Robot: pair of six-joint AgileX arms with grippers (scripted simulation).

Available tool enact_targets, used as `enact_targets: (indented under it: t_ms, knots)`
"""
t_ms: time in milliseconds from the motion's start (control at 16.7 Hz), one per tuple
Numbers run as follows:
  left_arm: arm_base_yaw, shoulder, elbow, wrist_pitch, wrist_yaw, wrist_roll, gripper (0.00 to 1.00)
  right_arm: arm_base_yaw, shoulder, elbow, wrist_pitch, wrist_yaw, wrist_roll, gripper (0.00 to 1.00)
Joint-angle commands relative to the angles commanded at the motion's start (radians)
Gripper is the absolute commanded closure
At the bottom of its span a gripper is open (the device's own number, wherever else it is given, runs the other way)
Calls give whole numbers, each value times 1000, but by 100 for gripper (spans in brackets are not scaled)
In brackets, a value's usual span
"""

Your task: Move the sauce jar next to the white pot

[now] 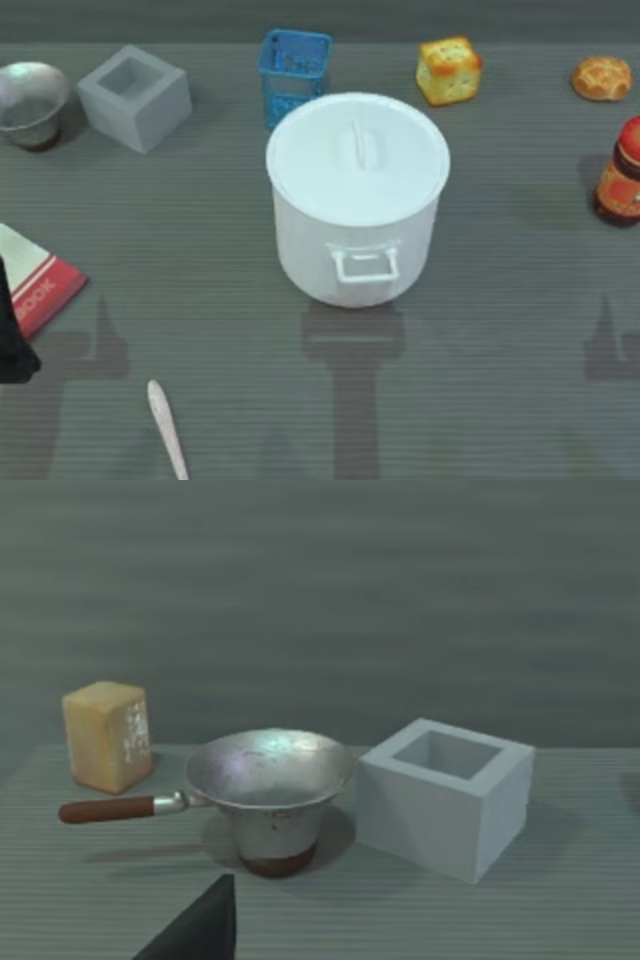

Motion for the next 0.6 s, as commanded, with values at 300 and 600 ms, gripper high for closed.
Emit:
enact_targets:
  t_ms: [300, 600]
  knots:
    - [0, 0, 0, 0, 0, 0, 0, -6, 61, 61, -44, 7, -25, 0]
    - [0, 0, 0, 0, 0, 0, 0, -15, 369, 363, -250, 17, -141, 0]
